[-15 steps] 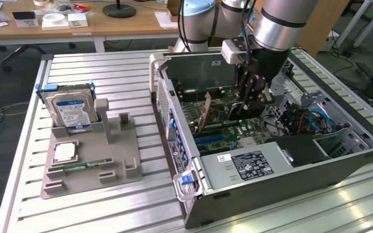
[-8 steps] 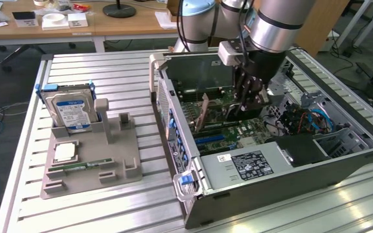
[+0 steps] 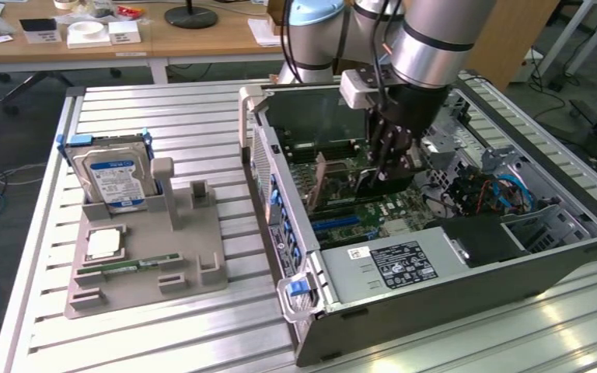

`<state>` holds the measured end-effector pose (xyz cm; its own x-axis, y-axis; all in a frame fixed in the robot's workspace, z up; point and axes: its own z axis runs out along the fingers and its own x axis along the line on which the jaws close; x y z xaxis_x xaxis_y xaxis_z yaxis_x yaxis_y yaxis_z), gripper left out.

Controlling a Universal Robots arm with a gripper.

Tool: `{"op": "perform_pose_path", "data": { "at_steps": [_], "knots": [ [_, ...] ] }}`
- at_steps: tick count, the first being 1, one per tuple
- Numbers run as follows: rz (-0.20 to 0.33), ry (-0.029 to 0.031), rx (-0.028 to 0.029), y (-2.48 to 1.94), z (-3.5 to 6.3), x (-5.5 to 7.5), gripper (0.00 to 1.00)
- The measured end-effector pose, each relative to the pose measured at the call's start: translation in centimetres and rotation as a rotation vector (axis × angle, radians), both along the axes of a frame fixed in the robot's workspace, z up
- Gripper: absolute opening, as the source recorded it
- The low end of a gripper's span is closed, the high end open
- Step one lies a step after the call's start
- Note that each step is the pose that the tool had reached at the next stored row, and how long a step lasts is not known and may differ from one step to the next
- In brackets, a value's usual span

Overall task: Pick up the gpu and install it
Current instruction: 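Insert the gpu into the slot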

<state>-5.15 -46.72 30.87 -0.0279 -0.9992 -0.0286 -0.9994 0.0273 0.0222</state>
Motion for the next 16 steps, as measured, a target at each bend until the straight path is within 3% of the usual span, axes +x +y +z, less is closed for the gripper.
{"op": "perform_pose_path", "data": {
  "at_steps": [5,11,16],
  "knots": [
    [0.002,-0.002,0.0001,0.3,-0.2,-0.7,0.27],
    [0.015,-0.0179,0.0001,0.39,-0.88,-1.2,0.27],
    [0.016,-0.0225,0.0001,0.41,-1.01,-2.1,0.27]
  ]
}}
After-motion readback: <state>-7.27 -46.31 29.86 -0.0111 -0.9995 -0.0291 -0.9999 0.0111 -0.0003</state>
